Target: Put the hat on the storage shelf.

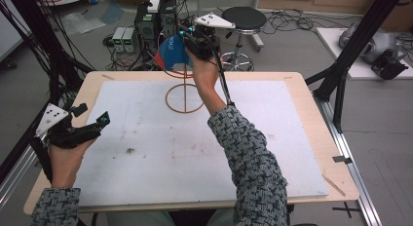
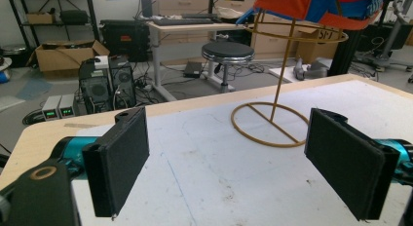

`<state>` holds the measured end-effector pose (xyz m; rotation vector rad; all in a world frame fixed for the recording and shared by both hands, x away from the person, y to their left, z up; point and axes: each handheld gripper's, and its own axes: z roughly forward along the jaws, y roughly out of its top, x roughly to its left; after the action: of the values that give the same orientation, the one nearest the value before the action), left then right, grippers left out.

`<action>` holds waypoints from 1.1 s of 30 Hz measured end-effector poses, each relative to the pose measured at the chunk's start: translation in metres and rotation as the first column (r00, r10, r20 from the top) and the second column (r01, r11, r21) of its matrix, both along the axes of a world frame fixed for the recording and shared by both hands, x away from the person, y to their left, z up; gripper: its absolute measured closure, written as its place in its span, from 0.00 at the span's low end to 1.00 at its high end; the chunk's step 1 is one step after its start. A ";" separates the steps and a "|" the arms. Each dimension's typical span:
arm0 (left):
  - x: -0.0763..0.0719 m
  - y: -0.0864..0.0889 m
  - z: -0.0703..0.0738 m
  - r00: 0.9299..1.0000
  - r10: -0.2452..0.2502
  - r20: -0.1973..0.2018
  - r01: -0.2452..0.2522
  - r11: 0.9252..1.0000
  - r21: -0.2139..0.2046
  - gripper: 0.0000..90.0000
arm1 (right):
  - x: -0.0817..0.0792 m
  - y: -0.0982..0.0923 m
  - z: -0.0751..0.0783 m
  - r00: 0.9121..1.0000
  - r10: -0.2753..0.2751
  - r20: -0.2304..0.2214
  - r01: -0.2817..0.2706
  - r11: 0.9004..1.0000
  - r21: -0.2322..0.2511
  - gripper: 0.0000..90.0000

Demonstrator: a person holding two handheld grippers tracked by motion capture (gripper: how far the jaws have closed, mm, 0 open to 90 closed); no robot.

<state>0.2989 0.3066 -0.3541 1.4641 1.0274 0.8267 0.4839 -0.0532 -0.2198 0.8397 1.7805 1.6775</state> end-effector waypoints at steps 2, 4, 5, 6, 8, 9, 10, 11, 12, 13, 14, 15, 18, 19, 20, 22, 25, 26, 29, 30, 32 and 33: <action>0.000 0.000 0.000 1.000 -0.003 -0.002 0.003 1.000 0.004 0.18 | -0.001 0.002 -0.001 1.000 0.010 -0.007 -0.010 1.000 -0.002 1.00; 0.000 -0.001 0.000 1.000 -0.003 -0.001 0.003 1.000 0.004 0.18 | -0.003 0.005 -0.003 1.000 0.024 -0.015 -0.024 1.000 -0.008 1.00; 0.000 -0.001 0.000 1.000 -0.003 -0.001 0.003 1.000 0.004 0.18 | -0.003 0.006 -0.004 0.999 0.027 -0.019 -0.027 1.000 -0.008 1.00; 0.000 -0.001 0.000 1.000 -0.003 0.000 0.003 1.000 0.004 0.18 | -0.004 0.007 -0.005 0.999 0.033 -0.019 -0.033 0.999 -0.007 1.00; 0.000 -0.001 0.000 1.000 -0.003 -0.002 0.003 1.000 0.004 0.18 | -0.006 0.010 -0.005 0.999 0.039 -0.020 -0.039 0.999 -0.014 1.00; 0.000 -0.001 0.000 1.000 -0.003 -0.002 0.003 1.000 0.004 0.18 | -0.007 0.011 -0.006 0.999 0.038 -0.017 -0.038 0.999 -0.027 1.00; 0.000 -0.001 0.000 1.000 -0.003 -0.002 0.003 1.000 0.004 0.18 | -0.007 0.012 -0.006 0.999 0.039 -0.014 -0.040 0.999 -0.034 1.00; 0.000 -0.001 0.000 1.000 -0.004 -0.002 0.004 1.000 0.004 0.18 | -0.007 0.013 -0.007 0.999 0.037 -0.017 -0.038 0.999 -0.038 1.00; 0.000 -0.001 0.000 1.000 -0.004 -0.001 0.004 1.000 0.004 0.18 | -0.006 0.013 -0.008 0.999 0.039 -0.022 -0.040 0.998 -0.041 1.00; 0.000 -0.001 0.000 1.000 -0.005 -0.003 0.005 1.000 0.008 0.18 | -0.006 0.013 -0.009 0.999 0.036 -0.027 -0.037 0.998 -0.040 1.00; -0.001 -0.001 0.000 1.000 -0.006 -0.002 0.006 1.000 0.007 0.18 | -0.005 0.013 -0.011 0.999 0.033 -0.032 -0.034 0.998 -0.044 1.00; -0.001 -0.001 0.001 1.000 -0.006 -0.002 0.006 1.000 0.007 0.18 | -0.004 0.013 -0.012 0.999 0.031 -0.033 -0.032 0.998 -0.048 1.00; 0.000 -0.001 0.000 1.000 -0.005 -0.003 0.005 1.000 0.006 0.18 | -0.001 0.013 -0.018 0.999 0.019 -0.040 -0.021 0.998 -0.057 0.99; 0.000 -0.001 0.000 1.000 -0.006 -0.003 0.006 1.000 0.005 0.18 | 0.000 0.012 -0.021 0.999 0.011 -0.042 -0.013 0.998 -0.059 0.99; 0.000 -0.001 0.000 1.000 -0.005 -0.002 0.005 1.000 0.005 0.18 | 0.001 0.012 -0.023 0.999 0.009 -0.046 -0.012 0.998 -0.056 1.00; 0.000 -0.001 0.000 1.000 -0.005 -0.003 0.005 1.000 0.004 0.18 | 0.003 0.011 -0.026 0.999 0.003 -0.053 -0.007 0.998 -0.060 0.99; 0.001 -0.001 -0.001 1.000 -0.008 -0.007 0.008 1.000 0.008 0.18 | 0.005 0.010 -0.029 0.999 -0.004 -0.053 0.000 0.998 -0.060 0.99; 0.001 -0.002 -0.001 1.000 -0.008 -0.006 0.008 1.000 0.006 0.18 | 0.005 0.010 -0.029 0.999 -0.006 -0.051 0.002 0.998 -0.062 0.99; 0.001 -0.002 -0.001 1.000 -0.011 -0.008 0.011 1.000 0.006 0.18 | 0.006 0.012 -0.031 0.999 -0.009 -0.053 0.005 0.998 -0.068 0.99; 0.001 -0.002 -0.001 1.000 -0.012 -0.007 0.012 1.000 0.006 0.18 | 0.007 0.013 -0.032 0.998 -0.008 -0.055 0.004 0.998 -0.068 0.99; 0.001 -0.002 -0.001 1.000 -0.011 -0.006 0.011 1.000 0.003 0.19 | 0.008 0.014 -0.033 0.998 -0.009 -0.056 0.005 0.997 -0.071 0.99; 0.001 -0.002 -0.001 1.000 -0.011 -0.006 0.011 1.000 0.005 0.19 | 0.008 0.015 -0.034 0.998 -0.013 -0.054 0.009 0.997 -0.076 0.99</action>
<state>0.2996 0.3050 -0.3551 1.4759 1.0211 0.8183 0.4916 -0.0386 -0.2537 0.8678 1.8607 1.5833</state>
